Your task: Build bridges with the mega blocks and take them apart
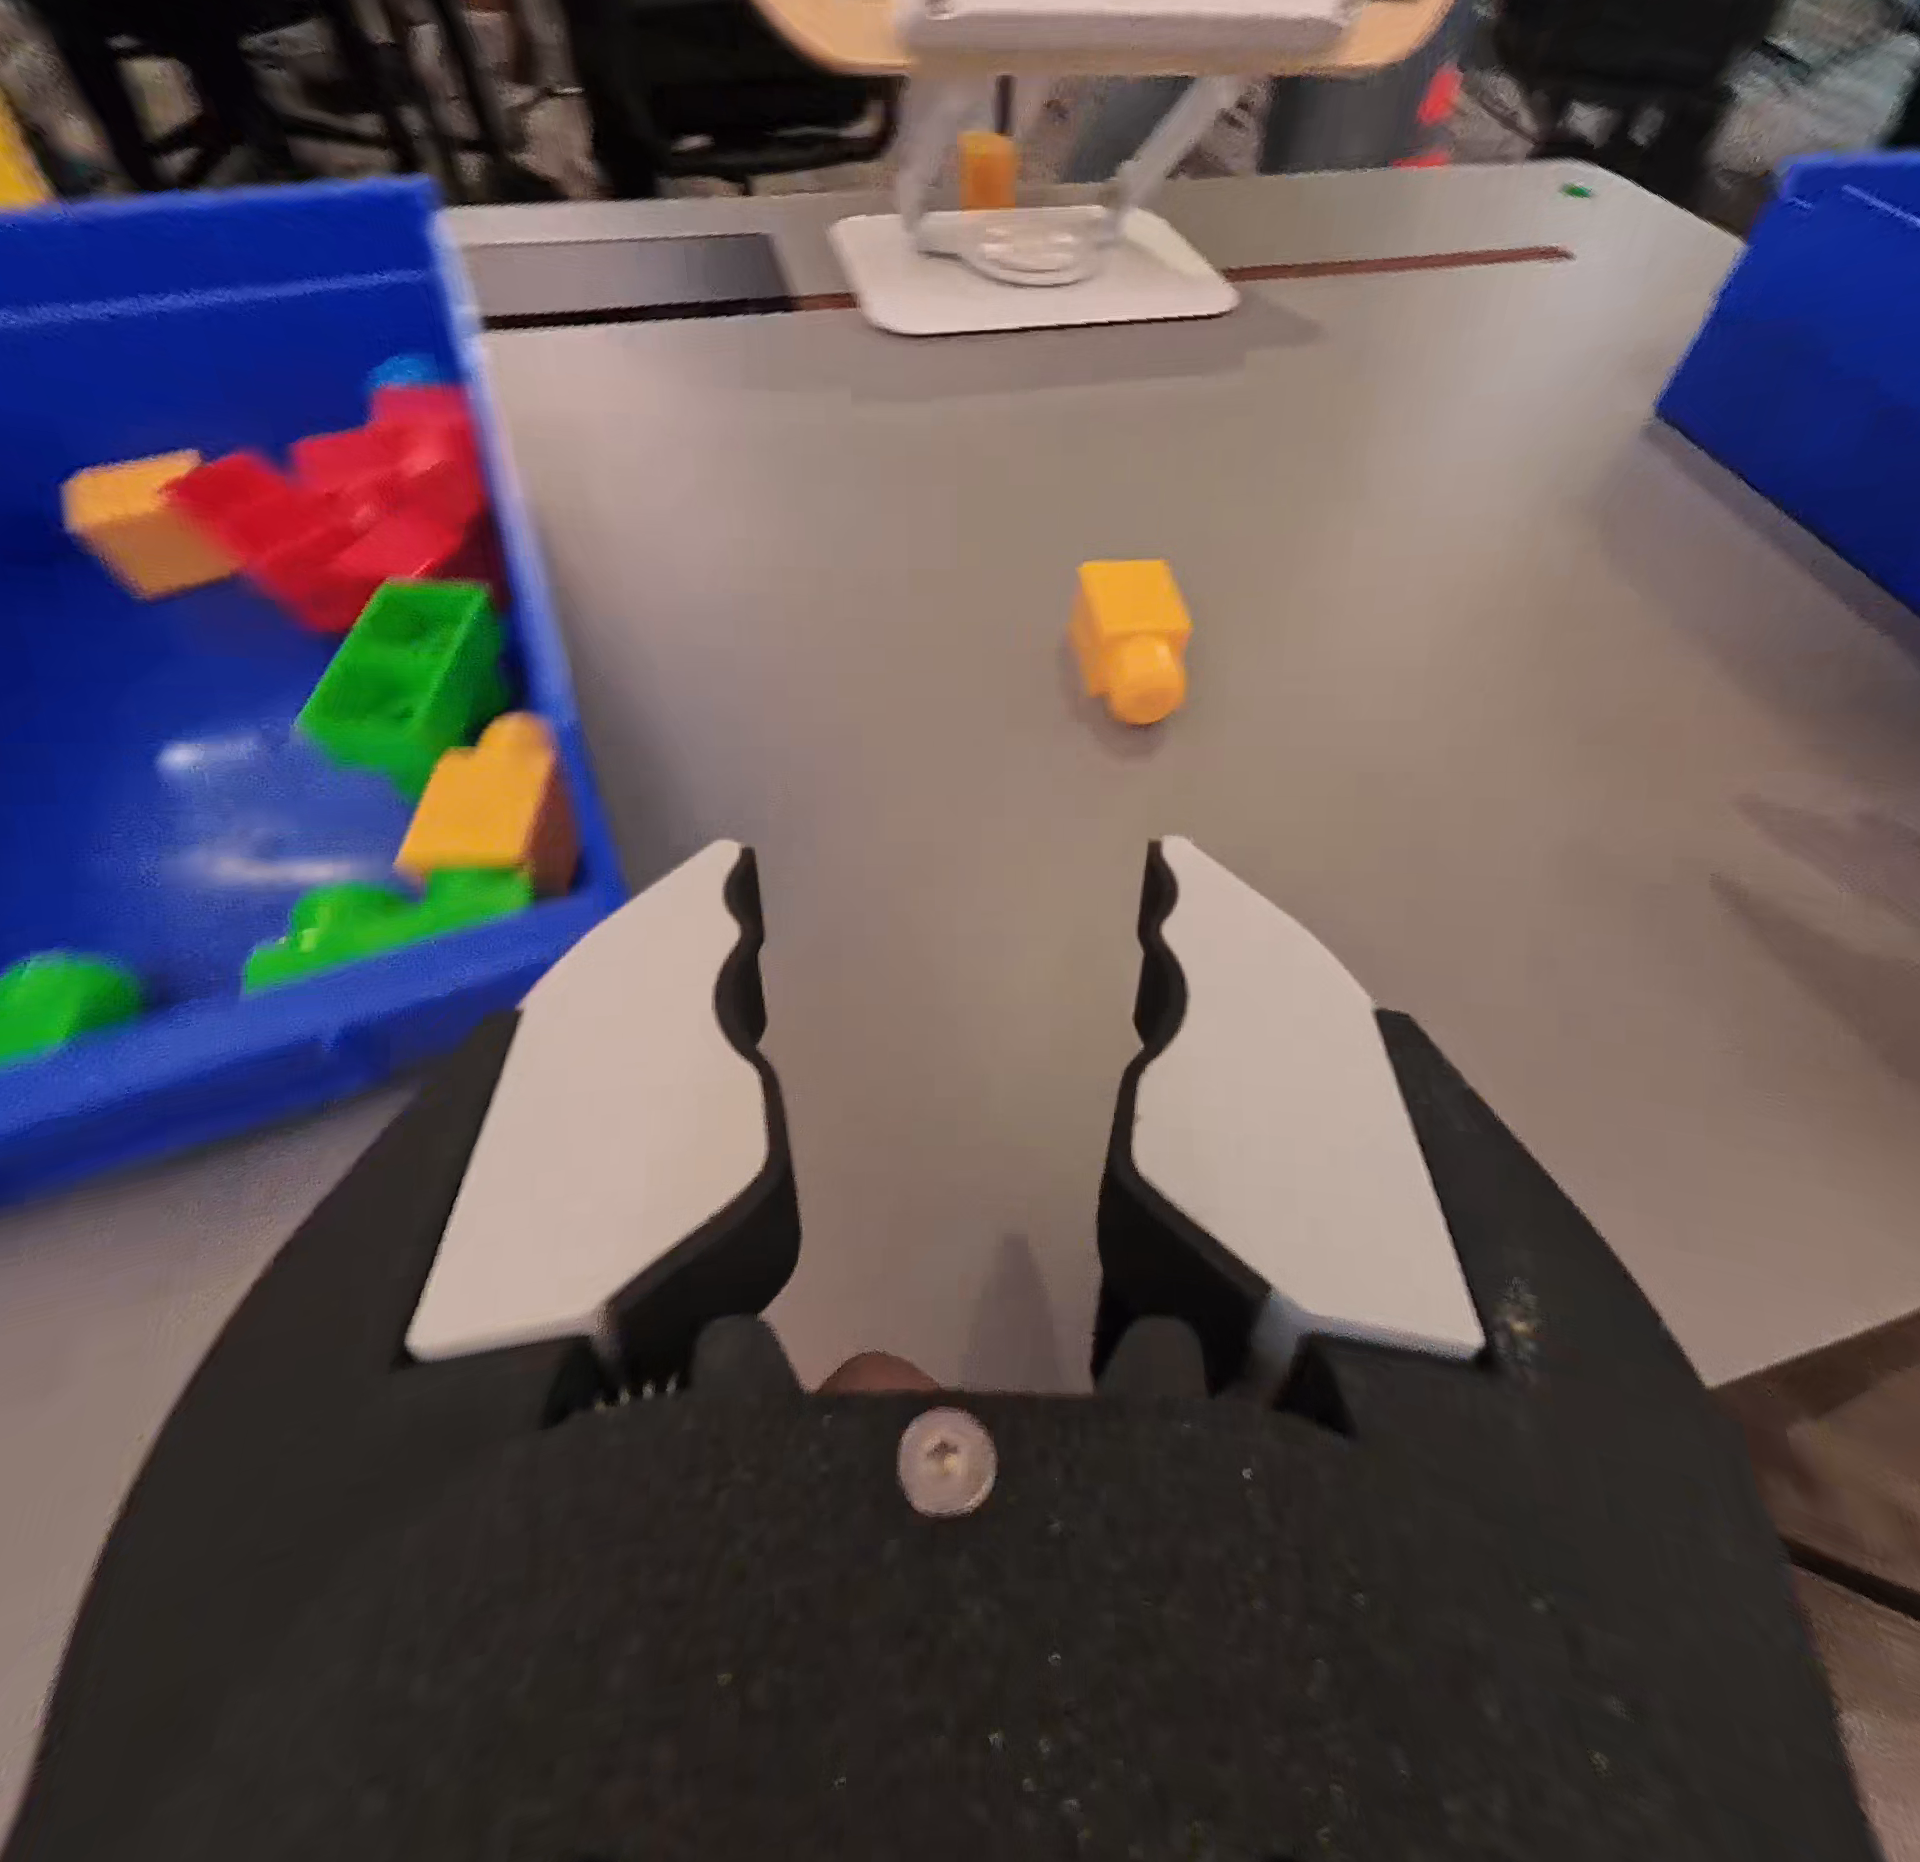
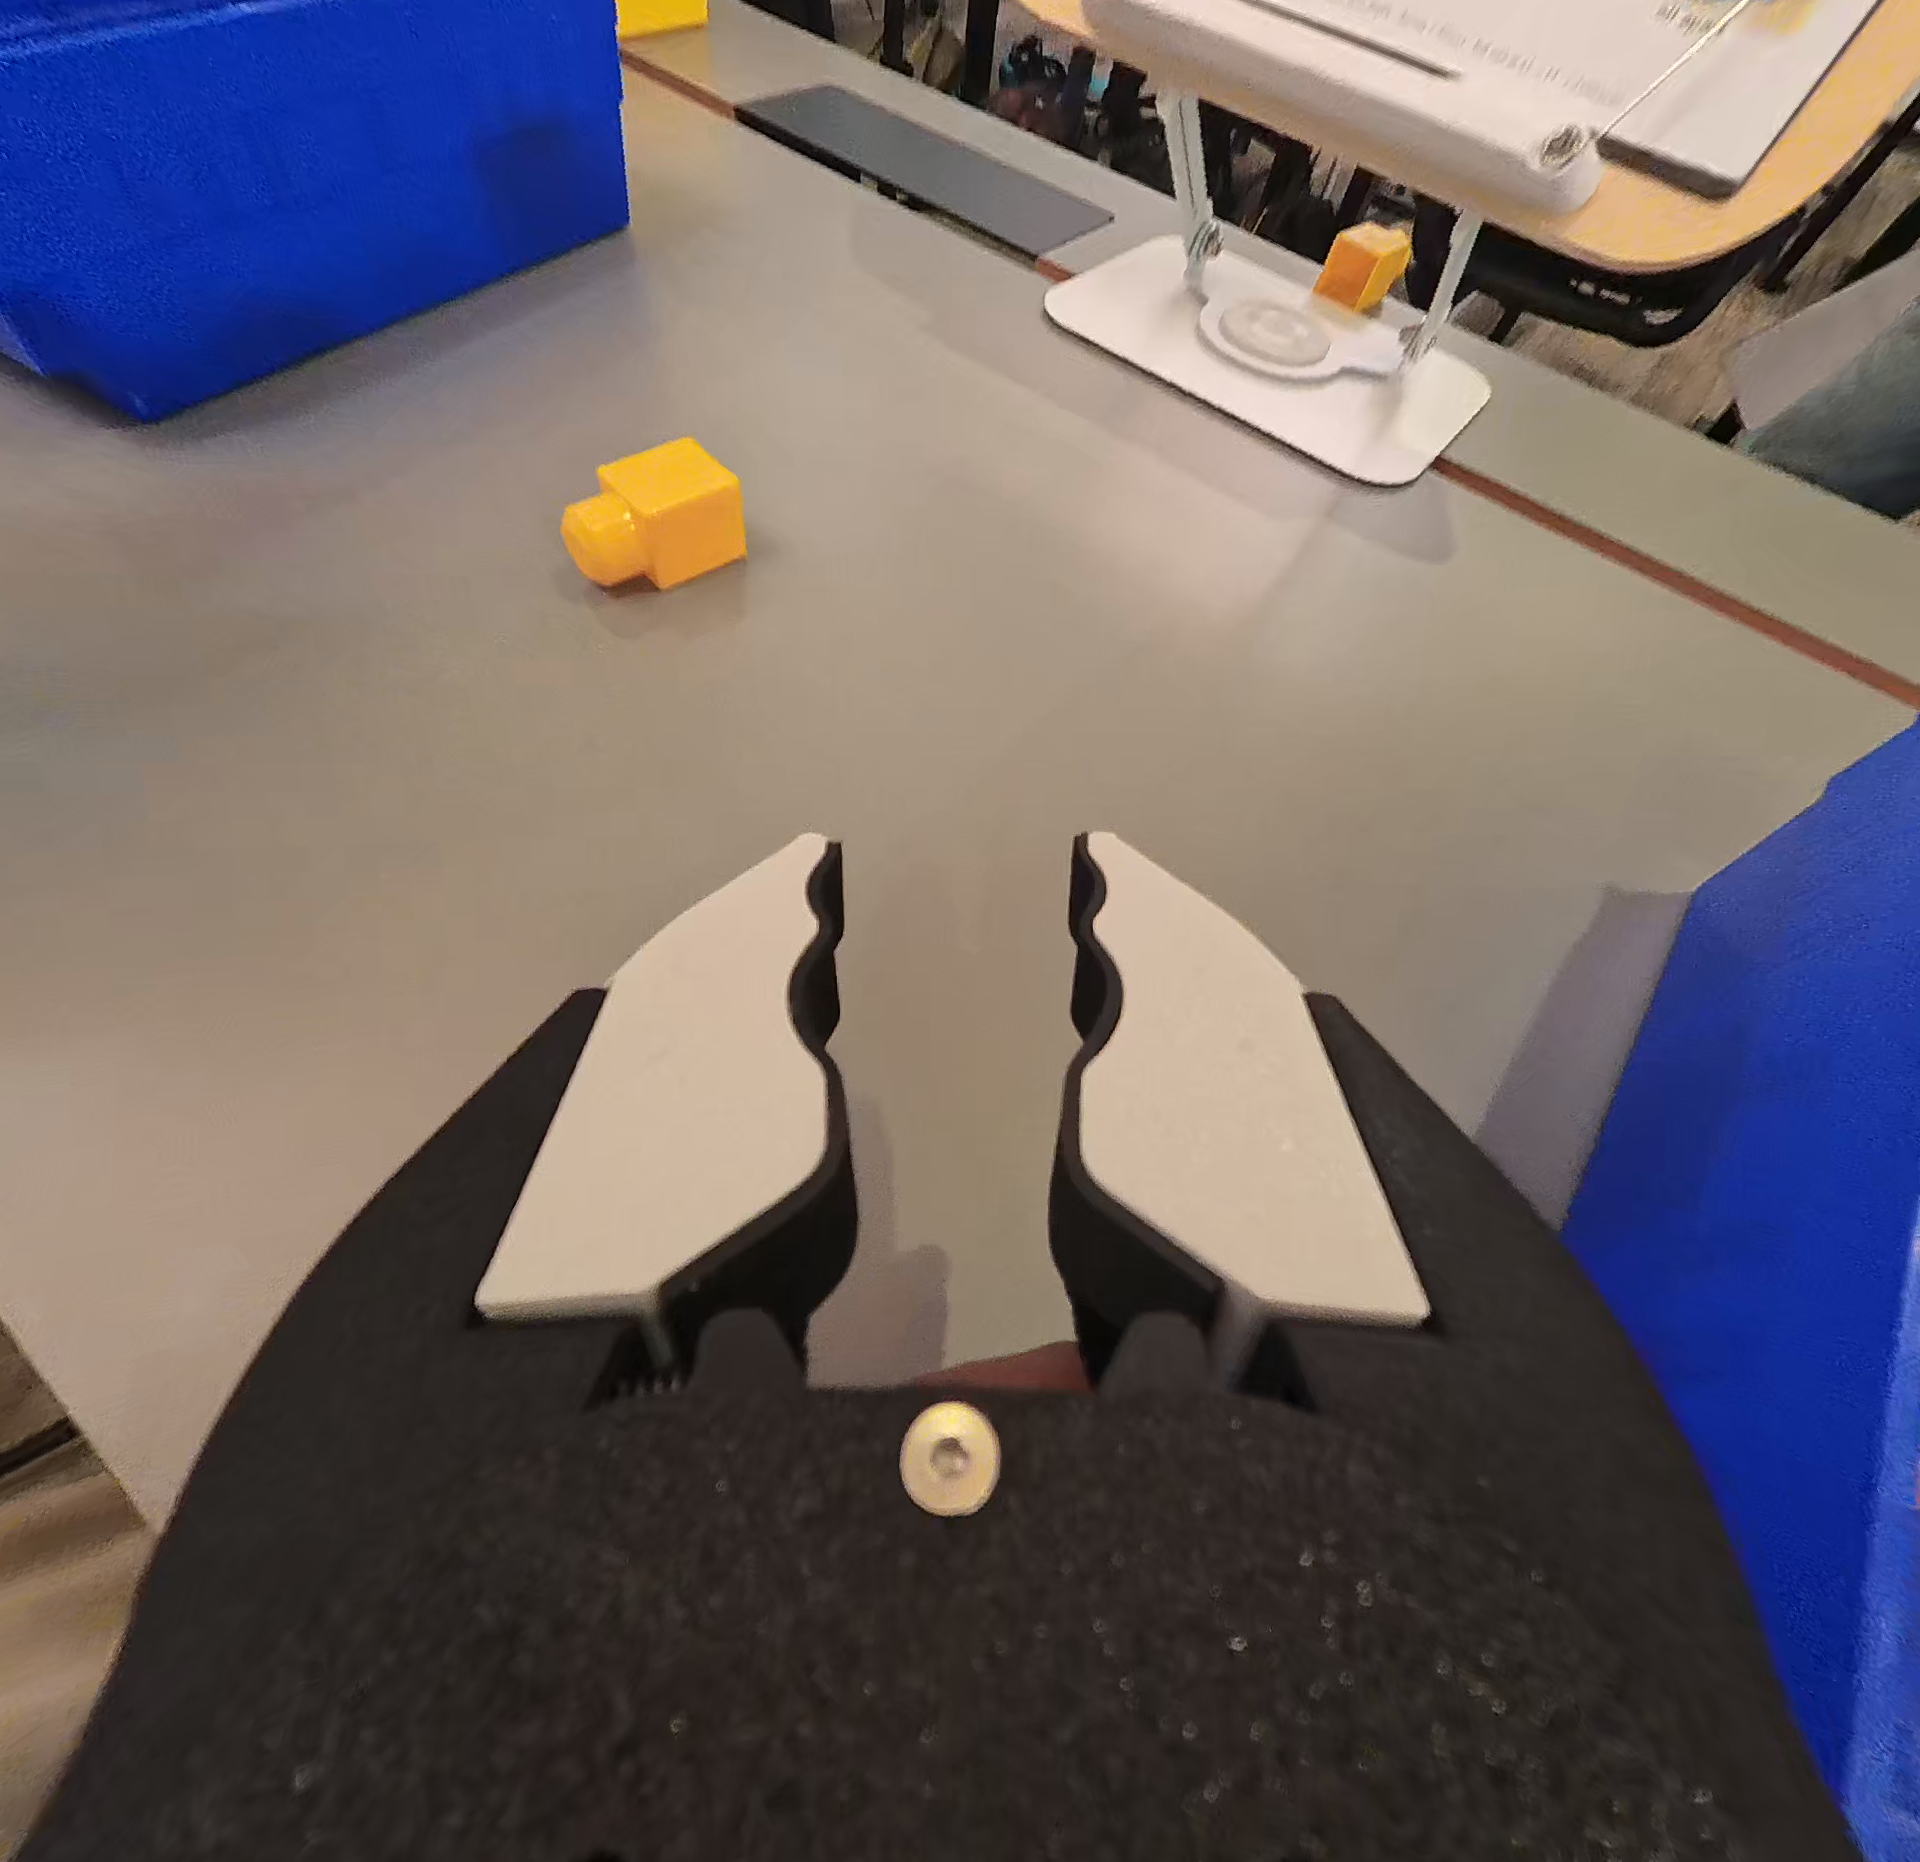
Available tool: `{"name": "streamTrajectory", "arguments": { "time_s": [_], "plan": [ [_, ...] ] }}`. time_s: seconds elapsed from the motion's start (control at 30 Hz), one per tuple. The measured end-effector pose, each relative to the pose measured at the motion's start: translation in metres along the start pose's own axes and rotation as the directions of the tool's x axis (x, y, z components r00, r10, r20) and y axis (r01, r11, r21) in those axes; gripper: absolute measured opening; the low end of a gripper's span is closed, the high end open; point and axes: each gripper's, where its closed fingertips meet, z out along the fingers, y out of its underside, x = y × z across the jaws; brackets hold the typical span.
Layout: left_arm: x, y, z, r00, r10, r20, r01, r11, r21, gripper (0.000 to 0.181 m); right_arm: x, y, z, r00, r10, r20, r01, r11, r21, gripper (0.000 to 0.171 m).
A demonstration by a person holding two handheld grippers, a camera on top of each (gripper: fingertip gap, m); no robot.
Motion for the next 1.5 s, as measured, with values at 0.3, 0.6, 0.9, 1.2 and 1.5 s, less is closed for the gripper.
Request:
{"name": "streamTrajectory", "arguments": {
  "time_s": [0.3,0.6,0.9,1.2,1.5],
  "plan": [
    [-0.057,0.031,-0.042,0.985,-0.068,0.161,0.068,0.998,0.011,0.069,-0.008,-0.002,0.002,1.000,-0.015,-0.025,0.014,1.000,-0.022,0.041],
    [-0.071,0.024,-0.042,0.987,-0.080,0.137,0.078,0.997,0.015,0.068,-0.012,-0.001,0.000,0.999,-0.010,-0.039,0.008,0.999,-0.045,0.041],
    [-0.117,-0.015,-0.001,0.990,0.070,0.120,-0.054,0.990,-0.132,0.069,-0.008,-0.005,0.000,0.999,-0.012,-0.045,0.010,0.999,-0.039,0.041],
    [-0.162,-0.007,0.089,0.993,0.111,-0.042,-0.118,0.885,-0.450,0.069,0.001,-0.001,-0.006,0.998,0.009,-0.067,-0.011,0.999,-0.034,0.041],
    [-0.163,0.016,0.120,0.990,0.126,-0.065,-0.140,0.793,-0.593,0.066,0.009,0.003,-0.006,0.997,0.011,-0.078,-0.015,0.999,-0.047,0.041]
  ]
}}
